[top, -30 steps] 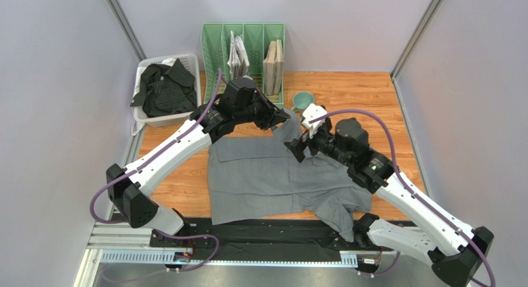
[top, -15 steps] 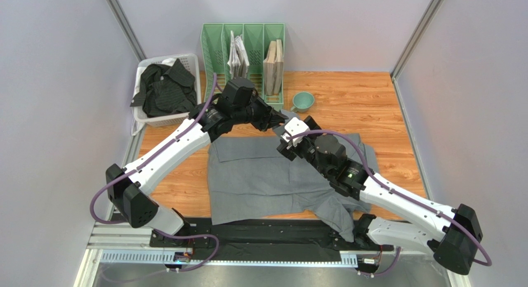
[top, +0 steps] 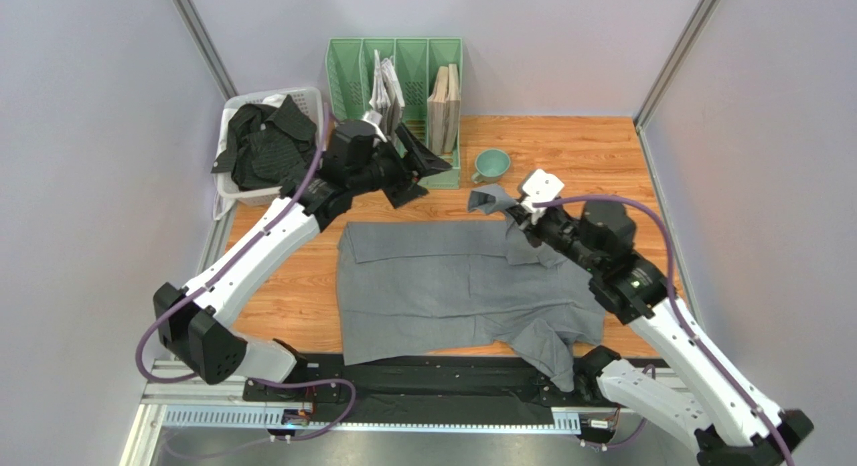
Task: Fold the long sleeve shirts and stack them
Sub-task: Fold the shirt
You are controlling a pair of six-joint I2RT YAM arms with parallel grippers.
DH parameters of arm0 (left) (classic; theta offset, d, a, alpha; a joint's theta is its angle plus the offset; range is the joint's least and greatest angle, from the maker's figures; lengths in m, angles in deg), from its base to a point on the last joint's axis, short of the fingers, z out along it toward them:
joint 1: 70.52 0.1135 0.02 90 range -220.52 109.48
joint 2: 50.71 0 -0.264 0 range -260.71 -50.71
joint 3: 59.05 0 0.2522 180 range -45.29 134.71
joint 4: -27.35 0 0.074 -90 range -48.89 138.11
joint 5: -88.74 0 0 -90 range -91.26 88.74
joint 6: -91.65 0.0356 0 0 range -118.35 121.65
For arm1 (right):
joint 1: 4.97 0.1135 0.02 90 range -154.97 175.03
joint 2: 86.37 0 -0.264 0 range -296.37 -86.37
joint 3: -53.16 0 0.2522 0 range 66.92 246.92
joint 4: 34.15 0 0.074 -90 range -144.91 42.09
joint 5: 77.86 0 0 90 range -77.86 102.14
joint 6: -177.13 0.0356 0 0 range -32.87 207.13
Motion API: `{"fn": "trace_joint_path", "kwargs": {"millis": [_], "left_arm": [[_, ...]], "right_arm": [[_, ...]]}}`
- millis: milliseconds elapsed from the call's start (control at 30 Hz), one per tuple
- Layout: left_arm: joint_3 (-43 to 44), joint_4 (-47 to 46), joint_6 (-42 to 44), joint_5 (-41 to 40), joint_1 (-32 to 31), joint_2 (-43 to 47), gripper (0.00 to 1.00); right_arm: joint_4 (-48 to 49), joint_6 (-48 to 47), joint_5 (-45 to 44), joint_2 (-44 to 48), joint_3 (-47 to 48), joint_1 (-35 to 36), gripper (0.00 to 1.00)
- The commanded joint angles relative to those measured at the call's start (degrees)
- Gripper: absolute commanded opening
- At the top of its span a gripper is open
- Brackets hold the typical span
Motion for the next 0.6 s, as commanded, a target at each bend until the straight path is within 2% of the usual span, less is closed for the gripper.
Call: {"fn": "trace_joint_path", "kwargs": {"millis": [0, 67, 100, 133, 167, 200, 267, 300, 367, 400, 500, 567], "left_arm": [[-3.4, -14.38, 40.66, 7.64, 6.02, 9.46, 0.91], [-5.95, -17.39, 53.12, 17.89, 6.46, 14.2, 0.93], [-6.66, -18.54, 65.53, 22.64, 6.29, 15.61, 0.99], [-7.45, -18.46, 70.01, 29.99, 6.2, 17.45, 0.99], [-7.02, -16.63, 75.88, 34.42, 5.85, 17.91, 0.99], [-6.41, -11.13, 88.65, 37.59, 5.15, 18.17, 0.99], [-5.7, -7.14, 98.04, 38.85, 2.7, 18.61, 0.99], [-5.96, -5.82, 106.44, 37.29, 1.46, 19.22, 0.99], [-7.53, -7.21, 110.72, 35.17, -2.48, 19.4, 0.99], [-7.98, -5.82, 119.01, 34.56, -3.98, 19.58, 0.99], [-11.14, -7.46, 129.77, 27.02, -11.01, 19.5, 0.99], [-12.81, -9.75, 131.57, 25.07, -14.09, 19.14, 0.99]], "right_arm": [[-12.63, -0.72, 23.32, 2.88, 5.13, -5.49, 0.0], [-15.62, -0.98, 26.86, 2.27, 6.1, -6.81, 0.0], [-16.41, -1.16, 29.66, 1.92, 6.54, -7.08, 0.0], [-18.25, -1.68, 31.08, 1.3, 7.68, -7.43, 0.0], [-18.96, -1.86, 32.32, 0.69, 8.21, -7.6, 0.0], [-19.75, -2.12, 34.42, -0.71, 8.74, -7.78, 0.0], [-21.43, -2.74, 35.93, -2.03, 10.06, -8.13, 0.0], [-21.78, -2.92, 36.72, -3.26, 10.41, -8.13, 0.0], [-23.36, -4.32, 37.25, -4.5, 11.11, -8.22, 0.0], [-23.97, -4.67, 37.95, -4.94, 11.38, -8.31, 0.01], [-27.13, -6.17, 39.7, -7.05, 13.22, -8.66, 0.02], [-29.33, -7.49, 40.32, -8.54, 14.54, -8.66, 0.02]]}}
